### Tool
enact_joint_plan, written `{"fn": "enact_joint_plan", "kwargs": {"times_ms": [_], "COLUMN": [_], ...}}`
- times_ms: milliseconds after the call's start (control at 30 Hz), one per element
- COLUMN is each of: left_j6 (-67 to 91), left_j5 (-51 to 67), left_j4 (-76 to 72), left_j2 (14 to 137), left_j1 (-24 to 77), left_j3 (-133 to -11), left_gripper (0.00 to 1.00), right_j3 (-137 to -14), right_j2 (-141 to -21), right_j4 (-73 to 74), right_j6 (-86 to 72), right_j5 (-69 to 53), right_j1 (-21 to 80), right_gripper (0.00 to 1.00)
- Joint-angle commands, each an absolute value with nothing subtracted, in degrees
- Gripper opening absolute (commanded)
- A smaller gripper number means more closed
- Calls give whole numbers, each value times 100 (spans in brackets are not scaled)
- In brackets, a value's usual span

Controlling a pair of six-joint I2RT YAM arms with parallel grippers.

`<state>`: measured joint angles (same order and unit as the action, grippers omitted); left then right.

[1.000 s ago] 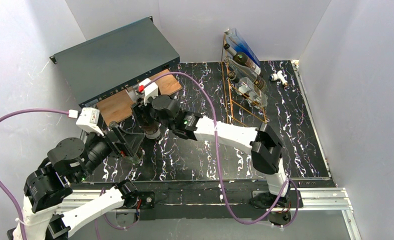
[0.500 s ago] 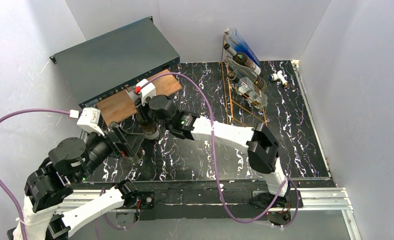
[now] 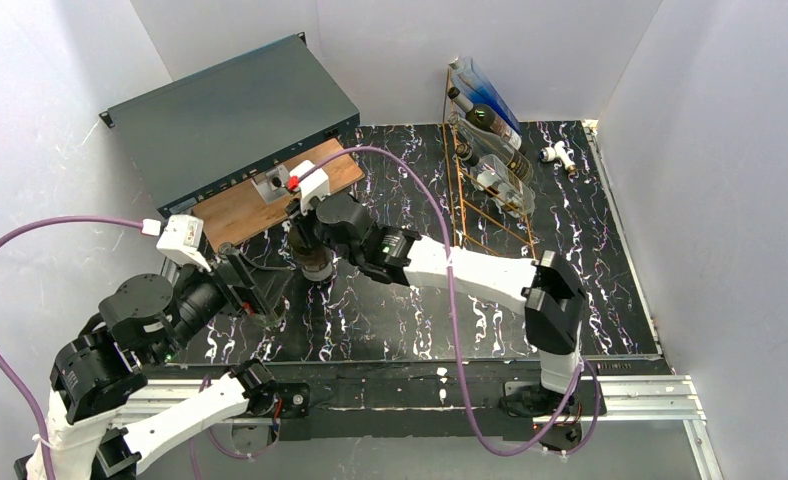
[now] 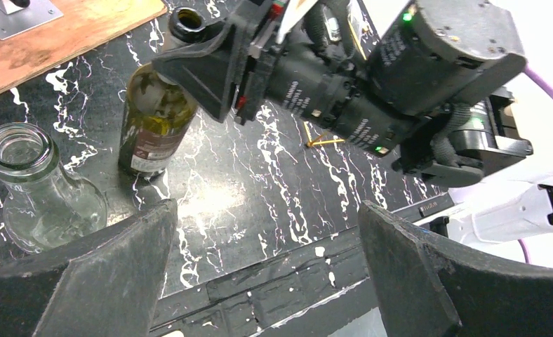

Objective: Put the wine bottle on the wine rack

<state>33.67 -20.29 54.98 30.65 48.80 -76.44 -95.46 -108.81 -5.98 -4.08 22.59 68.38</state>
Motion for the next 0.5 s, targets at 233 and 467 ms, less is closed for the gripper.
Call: {"fn": "enact_joint_plan", "kwargs": {"times_ms": [233,467], "left_j6": [3476,3467], "left_j5": [-2013,-1963], "left_j4": [5543,5525], "left_j2": [3186,3250], "left_j1": [4843,4844], "left_j3": [-7522,-7531], "left_gripper": [99,99], "right_j3": [-9310,-9490], "right_j2": [-9420,-9051], "right_j4": [-1494,-1064], "right_j6": [283,655], "right_j5": [3217,3506], "right_j1": [6808,6550], "right_gripper": [1,1]}}
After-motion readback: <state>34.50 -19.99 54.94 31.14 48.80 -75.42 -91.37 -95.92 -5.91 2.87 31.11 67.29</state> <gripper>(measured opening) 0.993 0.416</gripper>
